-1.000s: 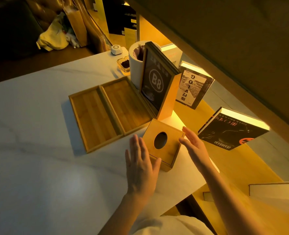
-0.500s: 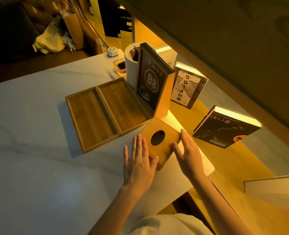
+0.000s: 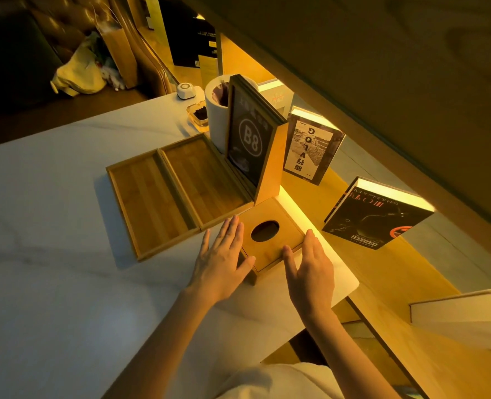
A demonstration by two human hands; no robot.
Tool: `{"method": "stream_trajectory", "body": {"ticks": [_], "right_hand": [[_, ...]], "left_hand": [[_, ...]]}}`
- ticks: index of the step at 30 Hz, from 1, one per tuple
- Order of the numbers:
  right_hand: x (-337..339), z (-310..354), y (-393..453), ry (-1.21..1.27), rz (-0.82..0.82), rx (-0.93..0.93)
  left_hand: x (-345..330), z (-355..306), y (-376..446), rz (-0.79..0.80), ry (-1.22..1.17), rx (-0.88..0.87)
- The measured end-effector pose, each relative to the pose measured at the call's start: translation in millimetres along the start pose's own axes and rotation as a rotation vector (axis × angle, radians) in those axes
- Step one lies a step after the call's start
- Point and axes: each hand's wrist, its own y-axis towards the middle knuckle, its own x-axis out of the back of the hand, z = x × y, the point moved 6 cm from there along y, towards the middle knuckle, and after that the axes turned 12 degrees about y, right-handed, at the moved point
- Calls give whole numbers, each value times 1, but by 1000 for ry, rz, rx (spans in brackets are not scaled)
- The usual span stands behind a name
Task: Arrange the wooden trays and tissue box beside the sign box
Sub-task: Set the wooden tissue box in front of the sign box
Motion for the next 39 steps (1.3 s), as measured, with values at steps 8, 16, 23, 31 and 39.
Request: {"method": "stream_trajectory", "body": {"ticks": [8,16,23,31,39], "right_hand": [[-9,11,-14,-232,237,263],[-26,2,-25,-263,364,236],[-22,-1,-12,-246,330,222],[-18,-6,9,-203,318,211],[-11,-8,30,-209,297,224]], "left_hand": [[0,-11,-10,-92,-19,88],[-11,-17,-9,-78,-10,103],[-8,-23,6,-83,-16,83],[-5,-29,31,-86,3,60],[-3,-35,53,-112,-15,59]]}}
